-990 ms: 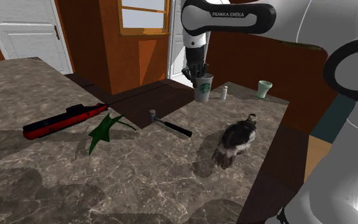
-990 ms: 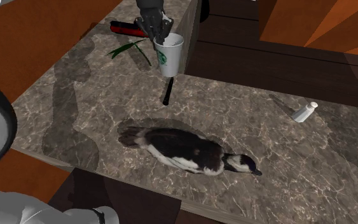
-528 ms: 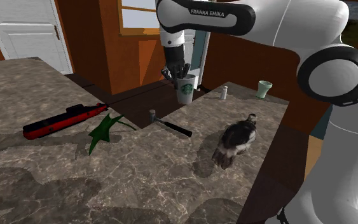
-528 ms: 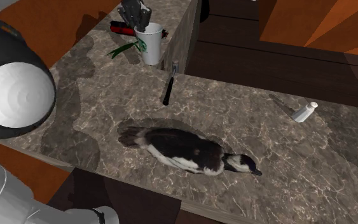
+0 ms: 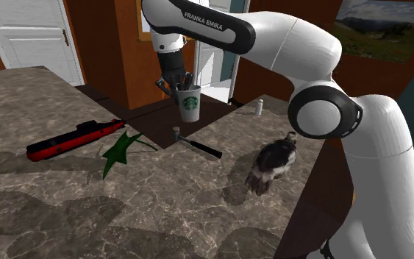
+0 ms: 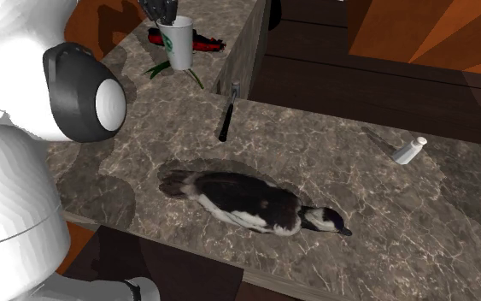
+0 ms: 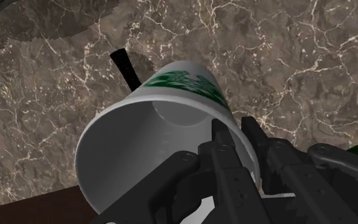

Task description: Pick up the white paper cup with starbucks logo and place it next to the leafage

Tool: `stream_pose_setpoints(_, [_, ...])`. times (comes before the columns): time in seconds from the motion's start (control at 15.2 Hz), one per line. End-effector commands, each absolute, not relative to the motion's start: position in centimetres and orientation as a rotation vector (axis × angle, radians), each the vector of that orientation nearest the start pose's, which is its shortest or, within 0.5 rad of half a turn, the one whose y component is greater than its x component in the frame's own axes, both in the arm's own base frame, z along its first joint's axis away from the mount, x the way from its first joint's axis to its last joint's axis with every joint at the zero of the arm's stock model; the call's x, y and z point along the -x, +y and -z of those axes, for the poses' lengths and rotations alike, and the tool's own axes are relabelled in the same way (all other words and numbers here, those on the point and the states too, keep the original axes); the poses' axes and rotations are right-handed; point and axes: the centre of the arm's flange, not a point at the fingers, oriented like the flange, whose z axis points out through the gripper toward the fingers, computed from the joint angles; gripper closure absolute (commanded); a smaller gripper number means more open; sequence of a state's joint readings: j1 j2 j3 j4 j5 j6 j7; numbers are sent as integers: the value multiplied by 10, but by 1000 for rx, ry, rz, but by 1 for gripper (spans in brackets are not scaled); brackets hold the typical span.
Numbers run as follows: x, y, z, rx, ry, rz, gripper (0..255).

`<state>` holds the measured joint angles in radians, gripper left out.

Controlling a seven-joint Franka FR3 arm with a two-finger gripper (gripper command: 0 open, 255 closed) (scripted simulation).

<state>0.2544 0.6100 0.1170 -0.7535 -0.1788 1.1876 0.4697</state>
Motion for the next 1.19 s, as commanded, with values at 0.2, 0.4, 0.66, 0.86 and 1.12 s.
stream_pose_setpoints(0.2, [-649, 204, -563, 3289, 276, -195, 255])
stream_pose_setpoints(0.4, [-649, 204, -548, 3289, 276, -195, 255])
stream_pose_setpoints(0.66, [-649, 204, -526, 3289, 276, -195, 255])
stream_pose_setpoints(0.86, [-649, 204, -511, 3289, 276, -195, 255])
stream_pose_setpoints(1.12, [-649, 204, -490, 3289, 276, -195, 255])
